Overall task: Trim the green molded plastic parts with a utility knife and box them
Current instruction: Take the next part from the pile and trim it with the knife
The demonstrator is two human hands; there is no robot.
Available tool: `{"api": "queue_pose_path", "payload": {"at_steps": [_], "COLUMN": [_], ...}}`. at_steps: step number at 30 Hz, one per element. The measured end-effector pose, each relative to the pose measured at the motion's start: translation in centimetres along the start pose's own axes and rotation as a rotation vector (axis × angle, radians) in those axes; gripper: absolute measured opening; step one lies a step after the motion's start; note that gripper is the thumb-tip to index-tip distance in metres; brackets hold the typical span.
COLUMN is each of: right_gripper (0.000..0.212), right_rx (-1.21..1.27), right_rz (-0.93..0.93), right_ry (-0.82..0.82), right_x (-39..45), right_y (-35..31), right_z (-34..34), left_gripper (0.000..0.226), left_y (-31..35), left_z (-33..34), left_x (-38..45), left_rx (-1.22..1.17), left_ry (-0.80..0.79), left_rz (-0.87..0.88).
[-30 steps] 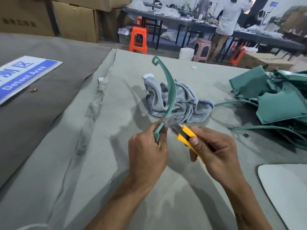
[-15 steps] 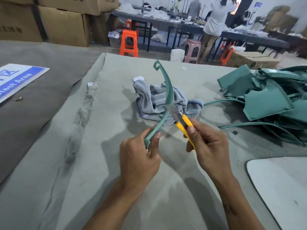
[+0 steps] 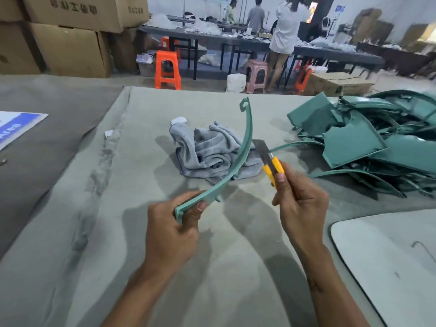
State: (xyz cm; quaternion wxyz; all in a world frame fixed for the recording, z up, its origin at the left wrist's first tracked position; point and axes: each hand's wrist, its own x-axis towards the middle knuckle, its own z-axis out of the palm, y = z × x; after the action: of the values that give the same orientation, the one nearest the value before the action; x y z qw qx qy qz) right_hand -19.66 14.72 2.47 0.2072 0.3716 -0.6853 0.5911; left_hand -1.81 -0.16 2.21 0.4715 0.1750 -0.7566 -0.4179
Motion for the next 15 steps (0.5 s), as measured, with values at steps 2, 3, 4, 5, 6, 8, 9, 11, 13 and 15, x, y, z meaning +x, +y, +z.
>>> {"api": "queue_pose_path", "payload": {"at_steps": [2, 3, 4, 5, 6, 8, 9, 11, 13, 15], "right_gripper": [0.025, 0.023, 0.023, 0.023, 0.022, 0.021, 0.023, 0.025, 0.024, 0.022], "right_rx": [0.121, 0.173, 0.200, 0.204, 0.182, 0.097, 0.042, -0.002, 0.097, 0.163], "right_rz": [-0.109, -0.153, -0.173, -0.158, -0.113, 0.025, 0.084, 0.115, 0.043, -0.029], "right_ry": [-0.127, -0.195, -0.247, -0.268, -0.255, -0.134, -0.057, 0.029, -0.020, -0.114], "right_x": [0.1, 0.2, 0.2, 0.2, 0.2, 0.1, 0.0, 0.1, 0.3, 0.5], "right_y": [-0.2, -0.4, -0.4, -0.4, -0.3, 0.1, 0.4, 0.7, 0.6, 0.6], "right_z": [-0.7, -0.9, -0.8, -0.6, -0.3, 0.1, 0.2, -0.4, -1.3, -1.8], "left_gripper": [0.012, 0.016, 0.026, 0.035, 0.041, 0.047, 0.047, 0.041, 0.035, 0.034], "left_y": [0.2, 0.2, 0.1, 0.0, 0.0, 0.0, -0.1, -0.4, -0.6, -0.6], "left_z": [-0.5, -0.7, -0.8, -0.9, -1.1, -1.4, -1.5, -1.8, -1.9, -2.0], "left_x": [0.4, 0.5, 0.6, 0.6, 0.7, 0.8, 0.9, 0.9, 1.0, 1.1], "left_rx": [-0.015, -0.033, -0.054, -0.073, -0.094, -0.130, -0.141, -0.152, -0.164, -0.192], "left_ry": [-0.009, -0.013, -0.025, -0.048, -0.072, -0.104, -0.110, -0.112, -0.113, -0.115], "left_rz": [-0.002, -0.008, -0.021, -0.039, -0.051, -0.050, -0.052, -0.062, -0.066, -0.073]}}
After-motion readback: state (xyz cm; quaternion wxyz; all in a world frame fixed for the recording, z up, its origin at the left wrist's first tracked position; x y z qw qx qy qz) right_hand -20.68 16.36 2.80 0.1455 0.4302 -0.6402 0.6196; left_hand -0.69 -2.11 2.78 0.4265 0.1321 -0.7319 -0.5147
